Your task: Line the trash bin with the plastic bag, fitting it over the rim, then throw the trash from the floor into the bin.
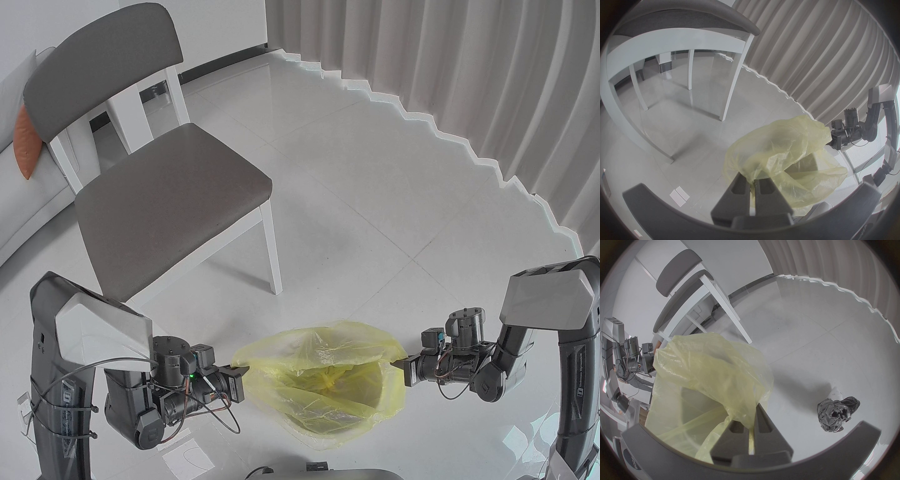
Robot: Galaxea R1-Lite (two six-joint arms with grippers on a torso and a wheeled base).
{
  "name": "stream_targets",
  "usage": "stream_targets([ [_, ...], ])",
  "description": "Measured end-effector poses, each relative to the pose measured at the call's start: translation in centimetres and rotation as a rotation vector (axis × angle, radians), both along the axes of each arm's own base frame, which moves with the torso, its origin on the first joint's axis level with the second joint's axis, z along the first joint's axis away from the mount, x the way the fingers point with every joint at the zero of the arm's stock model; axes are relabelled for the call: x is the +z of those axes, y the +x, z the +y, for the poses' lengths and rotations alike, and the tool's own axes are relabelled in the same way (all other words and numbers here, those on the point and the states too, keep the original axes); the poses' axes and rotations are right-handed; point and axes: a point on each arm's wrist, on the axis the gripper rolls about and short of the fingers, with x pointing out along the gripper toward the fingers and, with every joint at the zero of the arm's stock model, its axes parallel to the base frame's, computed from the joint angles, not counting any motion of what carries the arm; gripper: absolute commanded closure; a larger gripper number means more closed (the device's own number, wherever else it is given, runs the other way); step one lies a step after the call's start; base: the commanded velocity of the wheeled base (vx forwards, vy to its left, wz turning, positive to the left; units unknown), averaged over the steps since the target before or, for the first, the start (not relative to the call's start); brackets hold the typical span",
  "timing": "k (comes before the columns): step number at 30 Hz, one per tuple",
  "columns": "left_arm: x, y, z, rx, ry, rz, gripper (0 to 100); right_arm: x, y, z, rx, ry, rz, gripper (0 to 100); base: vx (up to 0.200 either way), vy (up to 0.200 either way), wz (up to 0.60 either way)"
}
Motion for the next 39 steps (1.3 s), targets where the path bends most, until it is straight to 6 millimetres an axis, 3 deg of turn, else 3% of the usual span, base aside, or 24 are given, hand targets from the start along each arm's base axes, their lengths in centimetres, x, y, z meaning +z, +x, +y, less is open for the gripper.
stream_targets([
  [14,-0.5,-2.0,-0.9,-0.031,0.039,0.05,100,0.1,0.2,-0.3,-0.008,0.0,-0.006,100,0.0,0.0,0.0],
  [15,-0.5,-2.1,-1.0,-0.032,0.04,0.049,100,0.1,0.2,-0.3,-0.008,-0.002,-0.004,0,0.0,0.0,0.0],
  [24,0.1,-2.3,-1.8,-0.03,0.023,0.034,100,0.6,-0.3,-1.2,-0.019,-0.014,-0.01,0,0.0,0.0,0.0],
  [32,0.4,-2.7,-1.8,-0.009,0.017,0.043,100,2.3,-1.4,-2.6,-0.04,-0.026,-0.029,0,0.0,0.0,0.0],
  [39,-0.3,-3.2,-1.7,-0.002,0.041,0.071,100,4.1,-2.5,-2.3,-0.021,-0.02,-0.061,0,0.0,0.0,0.0],
])
